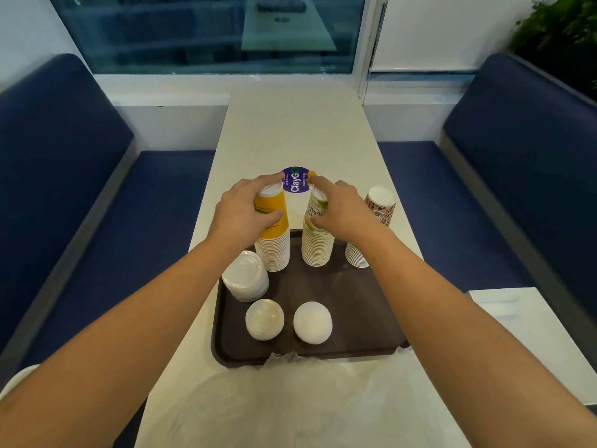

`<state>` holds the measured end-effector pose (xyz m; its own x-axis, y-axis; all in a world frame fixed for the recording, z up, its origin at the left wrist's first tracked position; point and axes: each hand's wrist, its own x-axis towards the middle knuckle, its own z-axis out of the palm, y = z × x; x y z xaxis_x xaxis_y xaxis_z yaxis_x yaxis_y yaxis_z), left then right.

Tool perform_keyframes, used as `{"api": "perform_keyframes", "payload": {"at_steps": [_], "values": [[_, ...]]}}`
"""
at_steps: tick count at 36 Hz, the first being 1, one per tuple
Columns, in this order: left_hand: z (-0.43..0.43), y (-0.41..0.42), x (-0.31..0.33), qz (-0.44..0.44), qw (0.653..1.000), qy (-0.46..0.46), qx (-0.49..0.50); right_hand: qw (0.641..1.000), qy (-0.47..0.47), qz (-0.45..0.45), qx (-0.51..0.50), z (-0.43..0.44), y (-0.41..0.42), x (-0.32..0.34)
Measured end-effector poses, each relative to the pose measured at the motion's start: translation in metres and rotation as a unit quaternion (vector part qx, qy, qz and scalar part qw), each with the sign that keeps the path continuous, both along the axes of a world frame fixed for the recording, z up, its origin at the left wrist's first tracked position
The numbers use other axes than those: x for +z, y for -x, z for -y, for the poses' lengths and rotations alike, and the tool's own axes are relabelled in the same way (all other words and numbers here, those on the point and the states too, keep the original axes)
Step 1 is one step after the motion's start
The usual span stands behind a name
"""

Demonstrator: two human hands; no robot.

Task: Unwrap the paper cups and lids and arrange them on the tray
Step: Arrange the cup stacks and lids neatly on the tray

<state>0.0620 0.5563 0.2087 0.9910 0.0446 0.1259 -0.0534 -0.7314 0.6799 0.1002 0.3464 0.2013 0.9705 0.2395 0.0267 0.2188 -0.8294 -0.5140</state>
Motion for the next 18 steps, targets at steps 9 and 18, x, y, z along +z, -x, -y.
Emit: {"api": "perform_keyframes", "payload": {"at_steps": [9,18], "values": [[0.001,0.001,0.001,0.003,1.000,-0.003,-0.003,1.000,0.012,-0.005,0.014,0.002,0.009,0.008],[0.000,0.000,-0.001,0.005,1.000,-0.004,-0.007,0.976,-0.026,0.192,-0.097,0.041,0.018,0.047]]}}
